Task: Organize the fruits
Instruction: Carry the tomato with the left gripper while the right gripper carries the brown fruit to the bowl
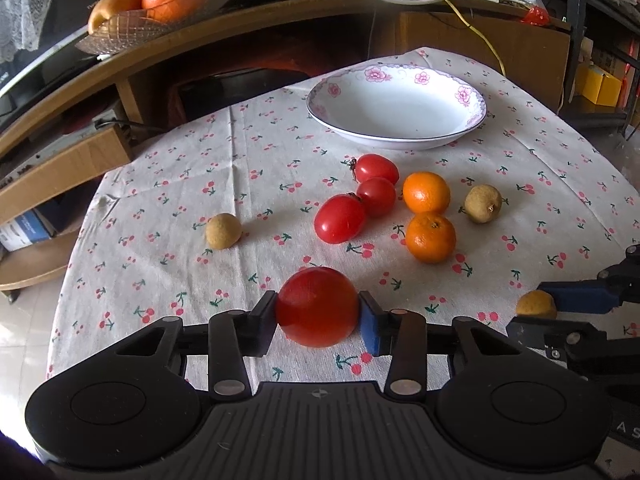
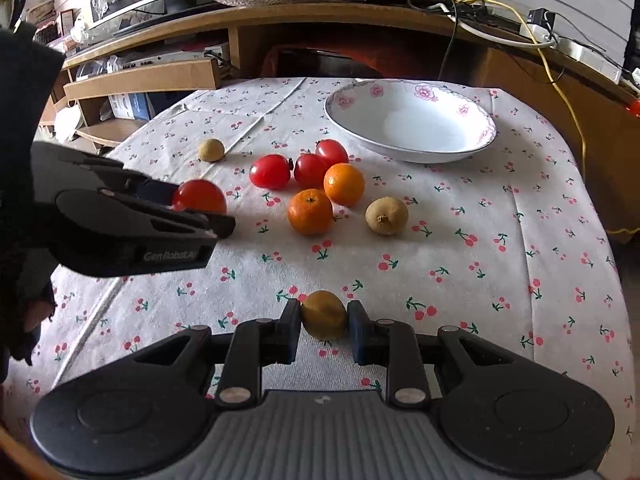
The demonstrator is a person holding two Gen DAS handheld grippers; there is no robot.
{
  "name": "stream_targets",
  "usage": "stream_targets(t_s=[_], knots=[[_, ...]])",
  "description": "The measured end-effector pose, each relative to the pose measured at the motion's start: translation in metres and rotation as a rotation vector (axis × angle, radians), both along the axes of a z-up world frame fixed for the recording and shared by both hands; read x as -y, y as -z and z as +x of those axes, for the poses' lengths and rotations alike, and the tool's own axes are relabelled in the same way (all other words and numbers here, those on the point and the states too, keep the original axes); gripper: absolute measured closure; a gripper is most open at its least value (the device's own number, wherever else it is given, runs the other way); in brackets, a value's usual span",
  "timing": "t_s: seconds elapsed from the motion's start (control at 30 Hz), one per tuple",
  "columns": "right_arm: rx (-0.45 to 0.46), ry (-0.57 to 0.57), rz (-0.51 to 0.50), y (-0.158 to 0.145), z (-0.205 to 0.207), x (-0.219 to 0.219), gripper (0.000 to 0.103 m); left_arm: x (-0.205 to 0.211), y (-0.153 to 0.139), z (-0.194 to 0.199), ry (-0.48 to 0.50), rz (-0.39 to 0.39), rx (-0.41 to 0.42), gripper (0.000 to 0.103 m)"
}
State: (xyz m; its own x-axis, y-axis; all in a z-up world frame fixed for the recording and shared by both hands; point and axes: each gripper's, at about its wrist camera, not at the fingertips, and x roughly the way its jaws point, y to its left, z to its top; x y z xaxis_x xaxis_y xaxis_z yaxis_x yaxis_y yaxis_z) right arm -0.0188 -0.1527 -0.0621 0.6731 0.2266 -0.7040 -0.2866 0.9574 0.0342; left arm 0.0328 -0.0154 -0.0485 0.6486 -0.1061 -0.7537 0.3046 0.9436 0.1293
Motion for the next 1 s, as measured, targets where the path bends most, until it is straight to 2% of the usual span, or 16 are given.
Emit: stream_targets(t_s=[0.33, 0.6, 0.8, 1.0], knots=[[0.053, 0.062, 0.051, -0.023, 0.013, 0.01, 0.077, 0.011, -0.023, 0.0, 0.02, -0.084, 0.019, 0.053], [0.086, 0.118, 0.089, -0.038, 0.039, 0.02, 0.077, 0.024, -0.036, 0.015, 0.026, -0.132, 0.041, 0.053], [0.111, 0.158, 0.105, -0.047, 0.064, 0.032, 0.077, 0.032, -0.044, 0.041, 0.019, -0.166, 0.052, 0.053], [0.113, 0.175, 0.117, -0.045, 0.099, 0.042, 0.077, 0.044, -0.042, 0.071, 0.019, -0.149, 0.067, 0.053]])
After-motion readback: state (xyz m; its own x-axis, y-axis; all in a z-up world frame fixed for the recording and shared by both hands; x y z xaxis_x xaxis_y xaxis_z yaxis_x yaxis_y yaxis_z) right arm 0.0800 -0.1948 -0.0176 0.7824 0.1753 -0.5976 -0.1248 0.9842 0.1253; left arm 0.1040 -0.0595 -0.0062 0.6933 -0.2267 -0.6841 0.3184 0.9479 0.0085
